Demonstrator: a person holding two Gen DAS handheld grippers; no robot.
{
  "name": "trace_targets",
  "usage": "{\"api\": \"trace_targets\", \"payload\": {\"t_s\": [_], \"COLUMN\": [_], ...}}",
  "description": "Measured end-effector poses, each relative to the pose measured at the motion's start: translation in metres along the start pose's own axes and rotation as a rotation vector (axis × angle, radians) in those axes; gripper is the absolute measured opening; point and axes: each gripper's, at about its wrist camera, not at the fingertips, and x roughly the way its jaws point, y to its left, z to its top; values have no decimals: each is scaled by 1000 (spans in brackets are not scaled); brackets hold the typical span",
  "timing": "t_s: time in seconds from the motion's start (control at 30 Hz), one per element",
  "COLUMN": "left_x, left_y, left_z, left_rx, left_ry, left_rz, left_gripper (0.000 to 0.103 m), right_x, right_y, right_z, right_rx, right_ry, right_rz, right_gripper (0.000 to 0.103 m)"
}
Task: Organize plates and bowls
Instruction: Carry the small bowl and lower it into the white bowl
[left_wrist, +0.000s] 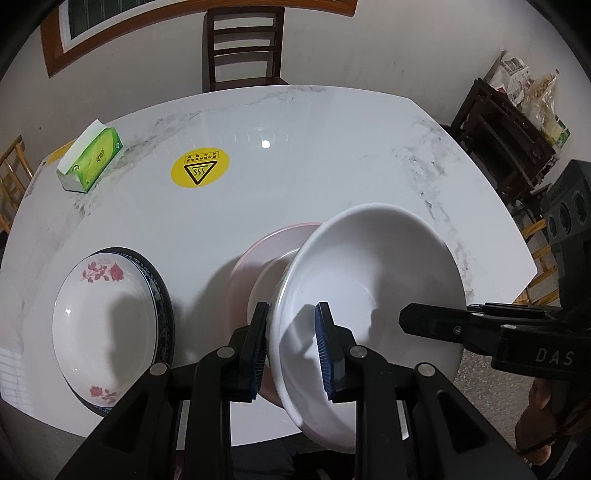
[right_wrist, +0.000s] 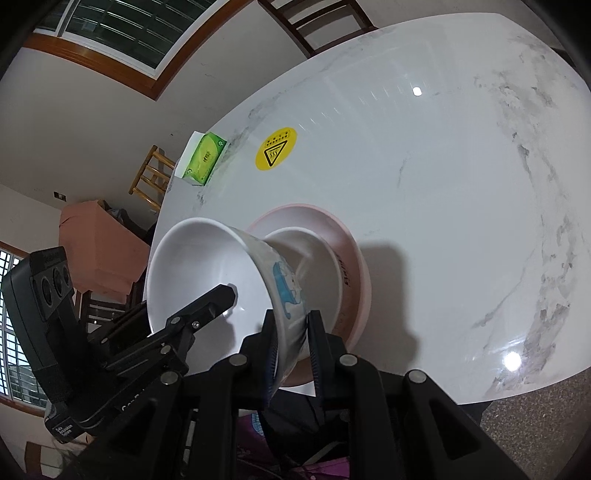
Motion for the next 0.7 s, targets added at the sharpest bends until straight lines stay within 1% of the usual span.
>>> {"api": "trace_targets", "payload": {"t_s": [0.5, 0.6, 0.63, 0.7], "left_x": [7, 9, 12, 16], "left_y": [-3, -2, -1, 3], "left_z": [0, 1, 2, 2], "left_rx": [17, 21, 18, -7], "left_ry": [5, -7, -6, 8], "left_rz": [23, 41, 44, 27], "left_gripper": [21, 23, 23, 23], "right_x": [4, 11, 13, 13], "right_y": [-2, -6, -8, -9], "right_z": [2, 4, 4, 6], "right_rx": [9, 25, 34, 40], "right_ry": [14, 26, 29, 21], "right_rz": [-2, 11, 12, 13], "right_gripper": [16, 16, 15, 15]}}
